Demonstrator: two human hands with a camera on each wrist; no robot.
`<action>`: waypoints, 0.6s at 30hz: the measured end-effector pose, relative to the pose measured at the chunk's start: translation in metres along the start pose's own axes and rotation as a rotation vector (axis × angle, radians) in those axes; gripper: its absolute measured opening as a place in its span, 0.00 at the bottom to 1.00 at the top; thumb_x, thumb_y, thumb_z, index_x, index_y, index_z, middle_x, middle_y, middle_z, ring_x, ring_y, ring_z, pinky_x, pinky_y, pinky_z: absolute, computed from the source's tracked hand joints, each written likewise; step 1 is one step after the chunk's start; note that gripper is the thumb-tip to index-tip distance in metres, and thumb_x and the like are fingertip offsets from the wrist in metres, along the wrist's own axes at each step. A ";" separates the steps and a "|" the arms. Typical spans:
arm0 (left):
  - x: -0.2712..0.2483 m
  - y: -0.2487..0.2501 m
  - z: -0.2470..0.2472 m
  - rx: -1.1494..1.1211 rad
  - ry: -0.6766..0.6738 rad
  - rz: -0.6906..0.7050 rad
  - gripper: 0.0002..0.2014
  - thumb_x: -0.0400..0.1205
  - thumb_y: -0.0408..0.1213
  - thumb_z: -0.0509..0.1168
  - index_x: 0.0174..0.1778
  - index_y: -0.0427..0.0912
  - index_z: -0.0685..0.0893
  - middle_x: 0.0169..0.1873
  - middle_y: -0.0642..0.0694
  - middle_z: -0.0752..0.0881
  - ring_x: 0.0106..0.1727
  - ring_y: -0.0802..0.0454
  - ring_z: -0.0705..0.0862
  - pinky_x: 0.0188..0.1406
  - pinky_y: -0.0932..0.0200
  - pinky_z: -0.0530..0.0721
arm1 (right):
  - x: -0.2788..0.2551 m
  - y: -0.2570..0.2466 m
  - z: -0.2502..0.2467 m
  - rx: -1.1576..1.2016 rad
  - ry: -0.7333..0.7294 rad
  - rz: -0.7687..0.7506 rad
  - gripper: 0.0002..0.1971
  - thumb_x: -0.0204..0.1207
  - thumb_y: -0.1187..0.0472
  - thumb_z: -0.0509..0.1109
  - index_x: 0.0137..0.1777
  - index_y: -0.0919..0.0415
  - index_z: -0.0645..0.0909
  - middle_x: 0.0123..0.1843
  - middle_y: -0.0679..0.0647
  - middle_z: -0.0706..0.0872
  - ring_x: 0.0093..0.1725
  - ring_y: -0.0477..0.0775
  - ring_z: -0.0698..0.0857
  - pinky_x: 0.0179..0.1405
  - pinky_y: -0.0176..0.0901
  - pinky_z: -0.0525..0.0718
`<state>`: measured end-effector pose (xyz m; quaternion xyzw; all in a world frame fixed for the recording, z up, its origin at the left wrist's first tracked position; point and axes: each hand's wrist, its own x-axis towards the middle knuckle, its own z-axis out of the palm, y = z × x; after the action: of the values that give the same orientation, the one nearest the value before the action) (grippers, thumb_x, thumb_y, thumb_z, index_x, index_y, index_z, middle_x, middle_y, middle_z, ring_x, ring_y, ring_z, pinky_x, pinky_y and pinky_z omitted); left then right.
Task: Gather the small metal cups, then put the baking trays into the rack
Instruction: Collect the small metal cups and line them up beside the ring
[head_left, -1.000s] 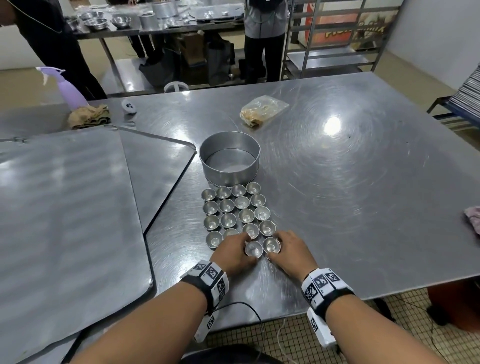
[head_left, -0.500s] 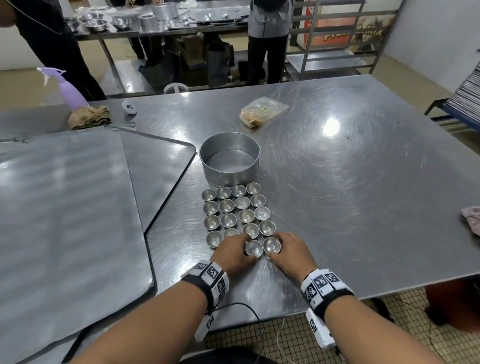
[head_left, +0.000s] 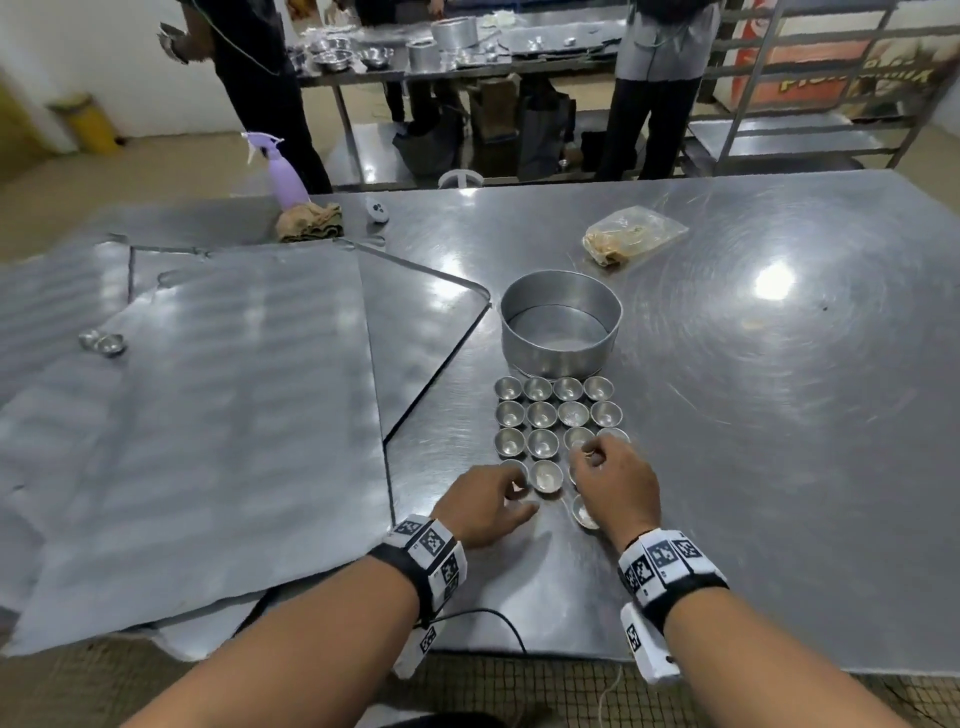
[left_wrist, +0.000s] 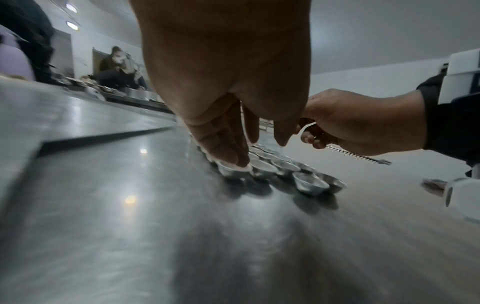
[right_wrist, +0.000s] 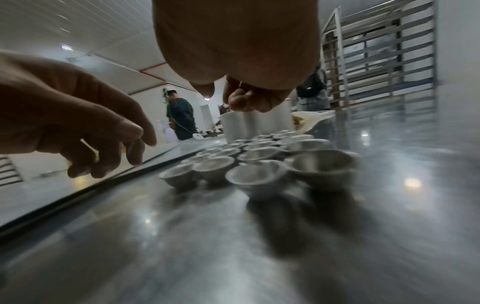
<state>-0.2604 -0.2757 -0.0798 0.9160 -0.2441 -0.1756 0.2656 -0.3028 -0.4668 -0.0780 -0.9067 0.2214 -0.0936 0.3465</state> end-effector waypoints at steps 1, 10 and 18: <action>-0.007 -0.010 -0.012 -0.002 0.024 -0.029 0.14 0.79 0.54 0.70 0.53 0.49 0.84 0.47 0.51 0.88 0.46 0.52 0.85 0.45 0.58 0.79 | 0.003 -0.015 0.011 0.024 -0.029 -0.029 0.08 0.78 0.47 0.69 0.42 0.48 0.81 0.40 0.44 0.84 0.41 0.51 0.81 0.40 0.43 0.74; -0.099 -0.133 -0.133 -0.030 0.316 -0.334 0.16 0.81 0.56 0.68 0.58 0.50 0.86 0.47 0.53 0.90 0.48 0.54 0.86 0.52 0.54 0.84 | 0.001 -0.189 0.124 0.054 -0.407 -0.377 0.13 0.78 0.44 0.68 0.55 0.49 0.84 0.49 0.46 0.87 0.48 0.49 0.83 0.50 0.45 0.81; -0.188 -0.301 -0.240 -0.113 0.507 -0.523 0.11 0.81 0.53 0.69 0.51 0.52 0.88 0.41 0.57 0.88 0.43 0.58 0.85 0.48 0.57 0.84 | -0.036 -0.360 0.260 0.029 -0.591 -0.531 0.13 0.77 0.43 0.69 0.53 0.49 0.84 0.50 0.46 0.88 0.50 0.50 0.85 0.51 0.47 0.84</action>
<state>-0.1997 0.1445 -0.0242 0.9458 0.0817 -0.0183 0.3138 -0.1297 -0.0587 -0.0301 -0.9154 -0.1313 0.0820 0.3716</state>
